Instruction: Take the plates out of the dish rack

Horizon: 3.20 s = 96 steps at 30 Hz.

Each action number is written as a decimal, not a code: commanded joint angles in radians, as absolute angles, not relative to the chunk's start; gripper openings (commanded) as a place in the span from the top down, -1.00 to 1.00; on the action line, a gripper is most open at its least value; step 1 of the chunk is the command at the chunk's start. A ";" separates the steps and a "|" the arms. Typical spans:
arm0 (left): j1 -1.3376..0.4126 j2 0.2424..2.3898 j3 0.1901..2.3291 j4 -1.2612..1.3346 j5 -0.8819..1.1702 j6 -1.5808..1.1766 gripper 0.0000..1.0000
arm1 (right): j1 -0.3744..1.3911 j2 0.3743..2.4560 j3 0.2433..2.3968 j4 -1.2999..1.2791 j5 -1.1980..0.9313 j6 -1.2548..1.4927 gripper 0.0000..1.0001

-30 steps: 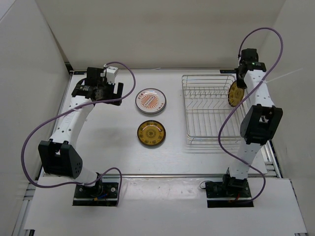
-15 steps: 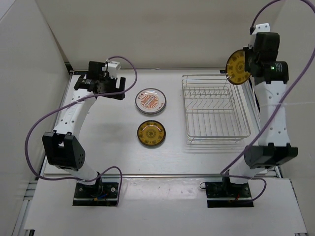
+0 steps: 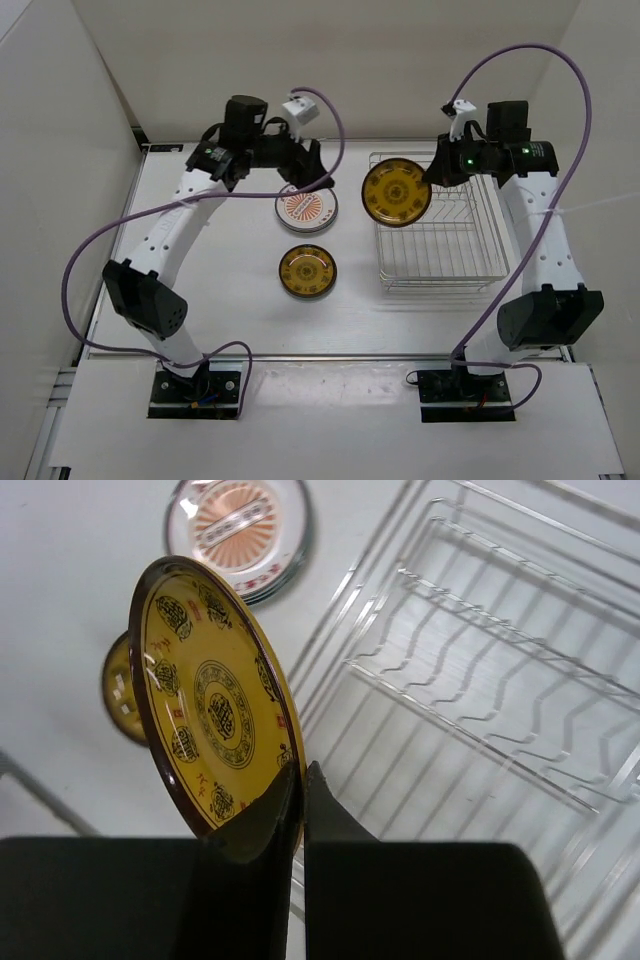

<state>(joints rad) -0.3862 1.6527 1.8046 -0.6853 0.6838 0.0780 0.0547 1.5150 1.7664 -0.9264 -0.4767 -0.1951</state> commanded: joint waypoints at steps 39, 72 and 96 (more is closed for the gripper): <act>-0.577 1.879 2.022 -0.681 0.635 0.012 0.61 | 0.160 1.496 1.726 -0.871 -0.630 -0.224 1.00; -0.607 1.870 1.965 -0.670 0.565 0.003 0.79 | 0.160 1.468 1.698 -0.862 -0.598 -0.215 0.48; -0.192 1.684 1.252 -0.673 0.870 0.163 0.79 | 0.110 1.537 1.649 -0.810 -0.298 -0.175 -0.70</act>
<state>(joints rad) -0.2104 1.6627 1.2316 -0.6956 0.7643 0.1425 0.1051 1.5406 1.6264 -0.8284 -0.2977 -0.1722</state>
